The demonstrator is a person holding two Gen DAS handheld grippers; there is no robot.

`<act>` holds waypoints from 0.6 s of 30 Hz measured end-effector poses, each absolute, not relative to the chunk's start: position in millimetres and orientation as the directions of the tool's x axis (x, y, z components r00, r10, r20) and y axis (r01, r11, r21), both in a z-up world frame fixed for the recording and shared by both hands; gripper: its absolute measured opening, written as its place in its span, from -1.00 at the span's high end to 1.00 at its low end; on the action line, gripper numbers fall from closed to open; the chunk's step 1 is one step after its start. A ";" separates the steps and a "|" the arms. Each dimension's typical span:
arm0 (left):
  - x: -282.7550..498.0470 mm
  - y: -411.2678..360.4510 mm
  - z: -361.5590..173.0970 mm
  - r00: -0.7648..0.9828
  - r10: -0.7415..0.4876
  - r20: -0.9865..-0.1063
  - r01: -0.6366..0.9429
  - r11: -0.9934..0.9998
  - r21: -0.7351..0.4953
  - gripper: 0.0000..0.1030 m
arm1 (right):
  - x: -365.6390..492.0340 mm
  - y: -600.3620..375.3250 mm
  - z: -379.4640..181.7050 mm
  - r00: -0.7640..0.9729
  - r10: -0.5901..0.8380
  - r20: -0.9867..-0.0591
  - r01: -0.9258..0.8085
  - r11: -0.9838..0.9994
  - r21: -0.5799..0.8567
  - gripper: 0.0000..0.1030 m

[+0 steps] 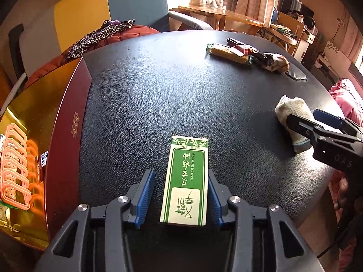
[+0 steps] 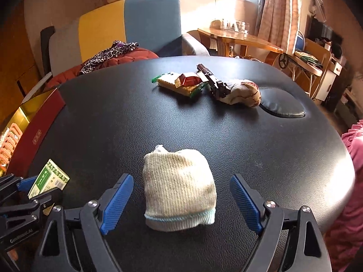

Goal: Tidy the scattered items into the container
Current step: 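Lift the sock with the right tool while the left tool carries the green box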

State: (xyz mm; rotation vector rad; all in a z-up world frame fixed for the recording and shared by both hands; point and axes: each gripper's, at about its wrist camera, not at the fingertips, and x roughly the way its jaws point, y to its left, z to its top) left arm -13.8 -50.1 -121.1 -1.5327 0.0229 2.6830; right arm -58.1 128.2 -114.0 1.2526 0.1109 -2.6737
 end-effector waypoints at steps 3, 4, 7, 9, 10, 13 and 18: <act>-13.8 -49.1 -121.7 -0.510 0.030 -0.859 -0.054 -0.999 -0.002 0.12 | -61.3 124.1 -117.4 -0.636 -0.121 -0.762 0.209 -0.978 -0.019 -0.59; -14.1 -49.3 -121.9 -0.511 0.030 -0.859 -0.054 -0.999 -0.003 0.12 | -61.7 123.0 -118.7 -0.635 -0.115 -0.764 0.212 -0.977 -0.030 -0.52; -15.5 -51.0 -122.1 -0.511 0.037 -0.859 -0.050 -0.999 -0.013 0.10 | -61.9 120.9 -122.5 -0.629 -0.108 -0.770 0.219 -0.975 -0.042 -0.45; -15.6 -51.4 -122.0 -0.512 0.038 -0.858 -0.051 -0.999 -0.014 0.10 | -60.6 119.0 -125.5 -0.625 -0.106 -0.774 0.225 -0.973 -0.049 -0.39; -15.4 -51.4 -122.0 -0.513 0.038 -0.857 -0.051 -0.999 -0.014 0.10 | -59.7 117.7 -127.0 -0.623 -0.103 -0.775 0.227 -0.972 -0.054 -0.37; -14.9 -52.3 -121.8 -0.514 0.042 -0.857 -0.051 -0.999 -0.018 0.10 | -57.3 116.4 -129.1 -0.627 -0.092 -0.774 0.221 -0.973 -0.064 -0.35; -13.3 -52.5 -121.5 -0.519 0.043 -0.853 -0.053 -0.998 -0.018 0.10 | -54.3 114.7 -128.6 -0.625 -0.083 -0.776 0.218 -0.973 -0.071 -0.31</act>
